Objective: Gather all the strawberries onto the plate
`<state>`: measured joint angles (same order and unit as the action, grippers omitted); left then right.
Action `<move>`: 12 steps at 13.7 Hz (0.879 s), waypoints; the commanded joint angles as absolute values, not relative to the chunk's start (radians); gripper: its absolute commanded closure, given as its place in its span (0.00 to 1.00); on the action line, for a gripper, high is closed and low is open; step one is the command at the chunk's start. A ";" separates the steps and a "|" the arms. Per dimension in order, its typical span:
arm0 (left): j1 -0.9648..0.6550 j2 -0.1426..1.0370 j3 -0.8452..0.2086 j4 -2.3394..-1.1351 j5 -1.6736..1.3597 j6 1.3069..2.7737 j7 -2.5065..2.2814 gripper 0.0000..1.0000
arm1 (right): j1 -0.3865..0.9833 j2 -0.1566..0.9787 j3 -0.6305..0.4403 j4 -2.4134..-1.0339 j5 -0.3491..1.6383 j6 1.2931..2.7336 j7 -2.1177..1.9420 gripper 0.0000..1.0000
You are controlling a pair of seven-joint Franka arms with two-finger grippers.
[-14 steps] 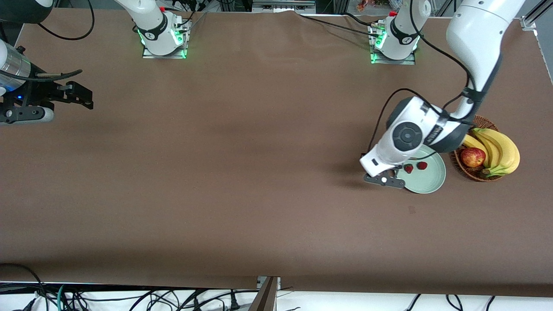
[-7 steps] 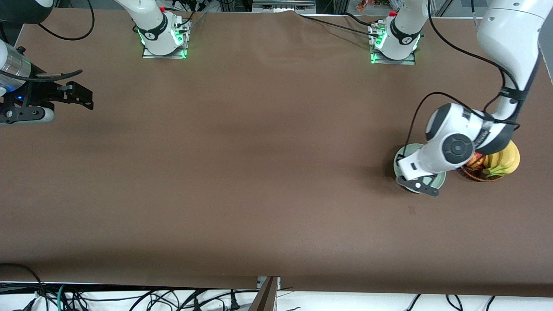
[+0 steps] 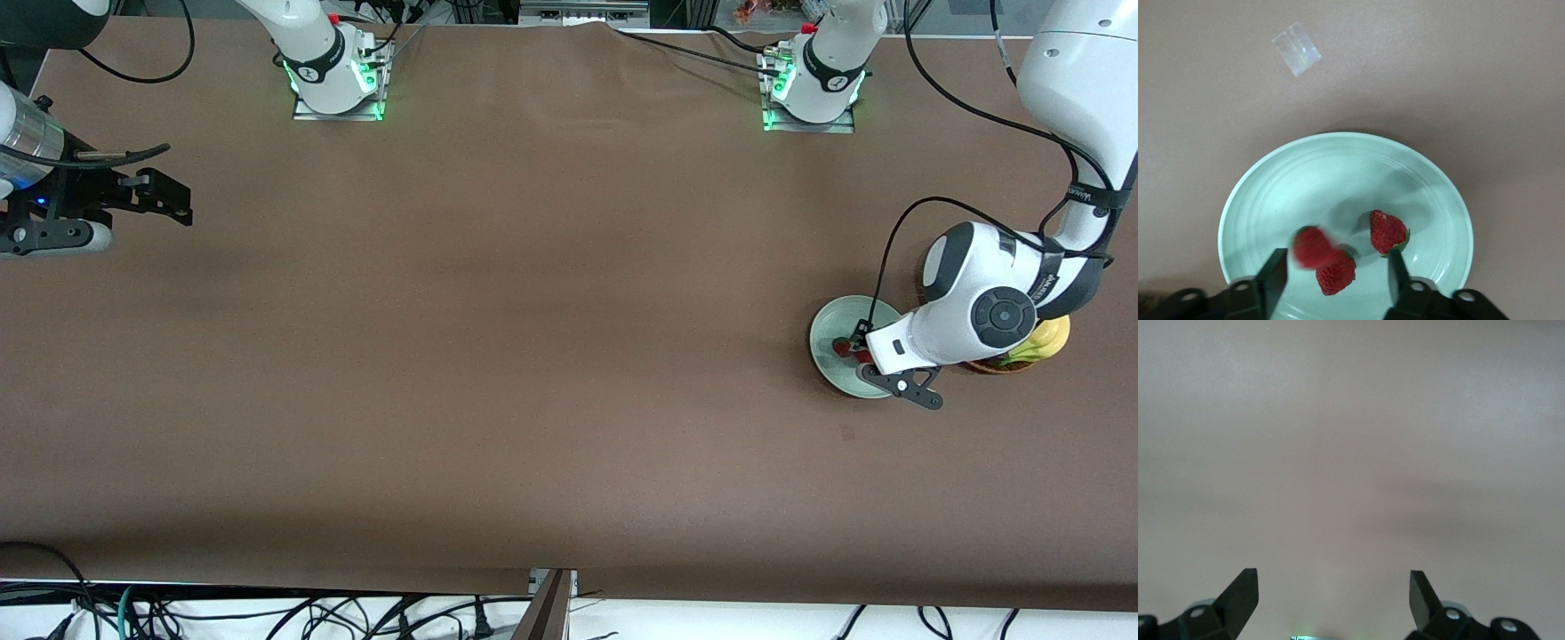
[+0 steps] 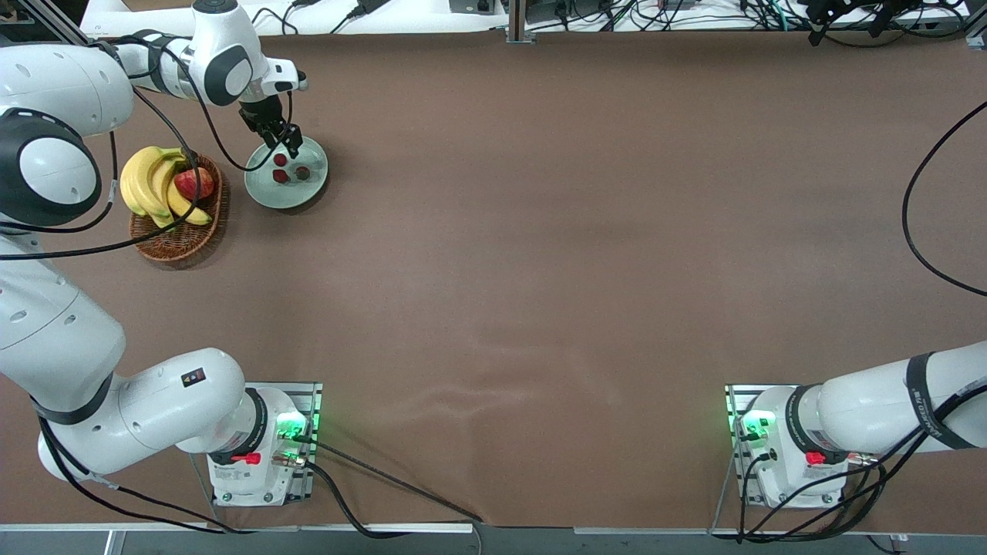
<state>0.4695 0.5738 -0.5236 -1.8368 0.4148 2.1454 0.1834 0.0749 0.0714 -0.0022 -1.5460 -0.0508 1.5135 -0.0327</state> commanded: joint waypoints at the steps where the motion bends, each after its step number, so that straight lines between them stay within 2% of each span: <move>1: 0.472 0.560 -0.531 -1.841 0.428 2.146 0.190 0.00 | 0.067 0.077 0.006 -1.531 -0.054 1.511 -0.034 0.00; 3: 0.468 0.551 -0.535 -1.833 0.428 2.145 0.189 0.00 | 0.067 0.077 0.006 -1.531 -0.054 1.511 -0.034 0.00; 5: 0.462 0.514 -0.549 -1.800 0.428 2.077 0.189 0.00 | 0.066 0.077 0.006 -1.531 -0.054 1.512 -0.034 0.00; 8: 0.463 0.496 -0.636 -1.682 0.428 1.884 0.186 0.00 | 0.066 0.077 0.006 -1.531 -0.054 1.513 -0.034 0.00; 12: 0.463 0.479 -0.758 -1.459 0.425 1.582 0.175 0.00 | 0.066 0.080 0.006 -1.531 -0.057 1.514 -0.037 0.00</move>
